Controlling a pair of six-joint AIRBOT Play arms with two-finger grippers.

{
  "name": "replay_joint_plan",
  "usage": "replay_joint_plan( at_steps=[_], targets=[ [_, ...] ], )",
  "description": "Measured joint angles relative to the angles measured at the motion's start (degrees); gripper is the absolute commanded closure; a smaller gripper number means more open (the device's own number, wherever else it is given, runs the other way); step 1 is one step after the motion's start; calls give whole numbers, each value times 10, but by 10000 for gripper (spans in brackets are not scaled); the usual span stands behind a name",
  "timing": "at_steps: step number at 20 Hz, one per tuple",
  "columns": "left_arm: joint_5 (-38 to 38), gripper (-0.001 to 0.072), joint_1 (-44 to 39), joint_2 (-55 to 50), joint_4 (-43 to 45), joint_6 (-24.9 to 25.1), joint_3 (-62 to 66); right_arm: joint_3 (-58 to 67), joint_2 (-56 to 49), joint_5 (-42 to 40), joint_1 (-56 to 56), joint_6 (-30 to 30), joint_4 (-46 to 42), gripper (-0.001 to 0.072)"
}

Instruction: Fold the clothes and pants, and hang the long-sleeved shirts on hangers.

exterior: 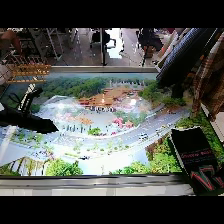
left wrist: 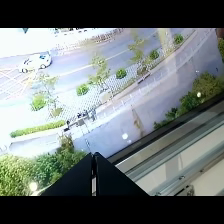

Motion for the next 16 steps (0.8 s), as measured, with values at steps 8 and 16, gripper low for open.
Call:
replay_joint_plan(
  at_steps=[8,16],
  targets=[
    [6,698,5,1,163,-40,41,135,0,-87,123,-65,254,219],
    [8,698,7,29,416,-174,76,157,-4,-182,501,-153,144,695]
  ],
)
